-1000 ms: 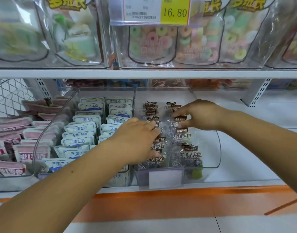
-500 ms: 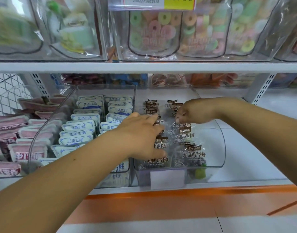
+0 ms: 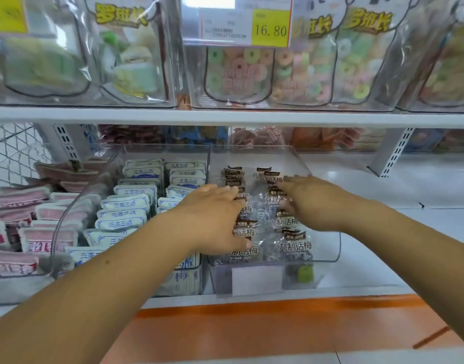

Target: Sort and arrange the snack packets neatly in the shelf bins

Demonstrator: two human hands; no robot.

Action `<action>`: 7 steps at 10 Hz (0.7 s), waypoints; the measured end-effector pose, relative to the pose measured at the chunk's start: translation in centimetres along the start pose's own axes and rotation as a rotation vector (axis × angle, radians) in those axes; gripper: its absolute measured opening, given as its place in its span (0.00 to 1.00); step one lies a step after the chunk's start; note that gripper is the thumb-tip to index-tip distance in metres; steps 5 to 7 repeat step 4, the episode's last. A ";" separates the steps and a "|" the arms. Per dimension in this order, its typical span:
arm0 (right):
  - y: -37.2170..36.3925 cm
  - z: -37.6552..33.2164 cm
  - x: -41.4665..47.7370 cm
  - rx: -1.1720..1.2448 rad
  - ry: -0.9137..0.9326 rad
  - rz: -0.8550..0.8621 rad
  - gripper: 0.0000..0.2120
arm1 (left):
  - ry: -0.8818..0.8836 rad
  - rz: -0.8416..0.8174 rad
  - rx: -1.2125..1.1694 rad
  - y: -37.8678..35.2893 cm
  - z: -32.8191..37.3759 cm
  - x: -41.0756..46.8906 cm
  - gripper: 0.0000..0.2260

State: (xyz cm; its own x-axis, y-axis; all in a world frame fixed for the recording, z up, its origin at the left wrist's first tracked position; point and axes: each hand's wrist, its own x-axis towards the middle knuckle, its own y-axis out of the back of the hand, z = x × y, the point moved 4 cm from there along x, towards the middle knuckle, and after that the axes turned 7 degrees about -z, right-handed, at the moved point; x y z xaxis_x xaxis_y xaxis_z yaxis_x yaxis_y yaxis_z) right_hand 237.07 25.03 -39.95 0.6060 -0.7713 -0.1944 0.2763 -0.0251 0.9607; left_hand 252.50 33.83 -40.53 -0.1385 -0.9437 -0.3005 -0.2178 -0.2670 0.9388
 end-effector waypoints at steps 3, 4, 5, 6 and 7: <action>-3.9 -3.7 -1.2 -0.062 -0.084 -0.207 0.29 | 0.054 0.094 0.331 -1.6 1.2 1.0 0.22; -3.2 -3.5 -2.8 0.077 -0.028 0.012 0.28 | -0.020 0.266 0.031 -1.6 1.3 -1.3 0.22; -3.2 -3.5 -2.8 0.077 -0.028 0.012 0.28 | -0.020 0.266 0.031 -1.6 1.3 -1.3 0.22; -3.2 -3.5 -2.8 0.077 -0.028 0.012 0.28 | -0.020 0.266 0.031 -1.6 1.3 -1.3 0.22; -3.2 -3.5 -2.8 0.077 -0.028 0.012 0.28 | -0.020 0.266 0.031 -1.6 1.3 -1.3 0.22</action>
